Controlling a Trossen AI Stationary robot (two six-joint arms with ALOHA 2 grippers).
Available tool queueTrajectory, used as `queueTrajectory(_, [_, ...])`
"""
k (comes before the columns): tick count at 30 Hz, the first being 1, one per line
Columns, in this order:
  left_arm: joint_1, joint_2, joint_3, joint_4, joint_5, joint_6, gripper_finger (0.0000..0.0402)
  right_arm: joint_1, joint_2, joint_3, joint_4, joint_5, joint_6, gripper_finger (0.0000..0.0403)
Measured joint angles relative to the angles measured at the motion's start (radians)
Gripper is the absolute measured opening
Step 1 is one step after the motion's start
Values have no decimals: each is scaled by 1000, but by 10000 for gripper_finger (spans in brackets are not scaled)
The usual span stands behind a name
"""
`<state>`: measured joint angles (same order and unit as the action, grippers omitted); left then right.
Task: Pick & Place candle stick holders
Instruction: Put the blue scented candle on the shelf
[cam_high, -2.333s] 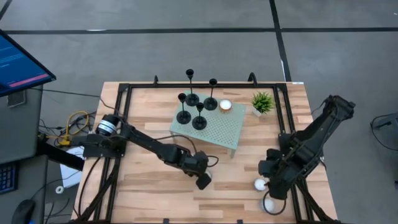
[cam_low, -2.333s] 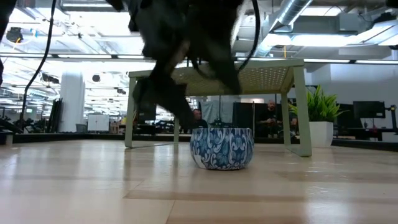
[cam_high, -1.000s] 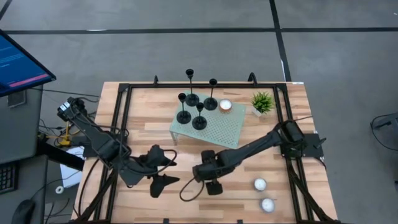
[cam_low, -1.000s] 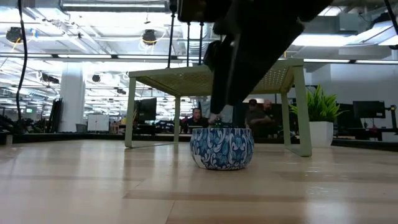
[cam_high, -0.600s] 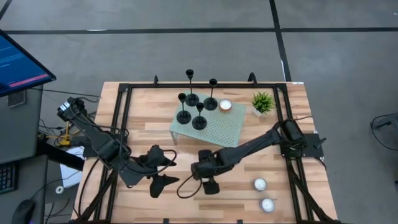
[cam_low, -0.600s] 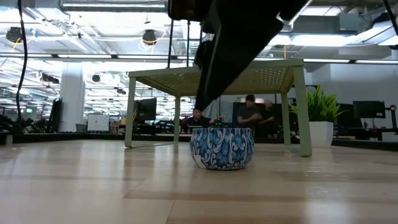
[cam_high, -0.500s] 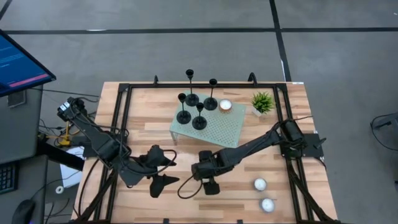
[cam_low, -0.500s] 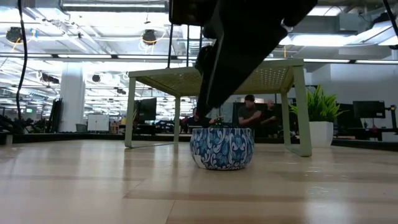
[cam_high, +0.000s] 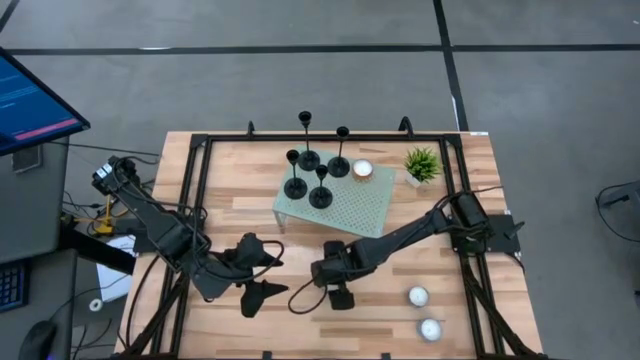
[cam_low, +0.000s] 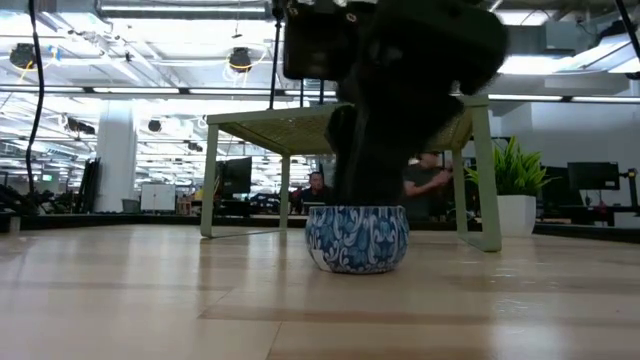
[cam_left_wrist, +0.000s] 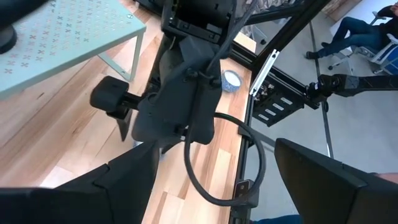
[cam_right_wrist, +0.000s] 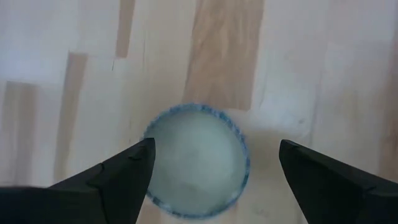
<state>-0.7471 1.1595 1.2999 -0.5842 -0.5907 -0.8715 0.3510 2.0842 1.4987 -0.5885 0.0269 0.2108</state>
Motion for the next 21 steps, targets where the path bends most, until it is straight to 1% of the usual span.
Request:
queueTrajectory(4, [0,0,0,0,0,1,320,-8,0,-1,10,-8,5,333])
queueTrajectory(12, [0,0,0,-4,0,2,320,-10,-8,-2,59,-84,18,333])
queueTrajectory(17, [0,0,0,-11,0,3,320,-12,-39,24,56,-83,19,333])
queueTrajectory(21, [0,0,0,-14,0,3,320,-2,-38,34,48,-83,18,333])
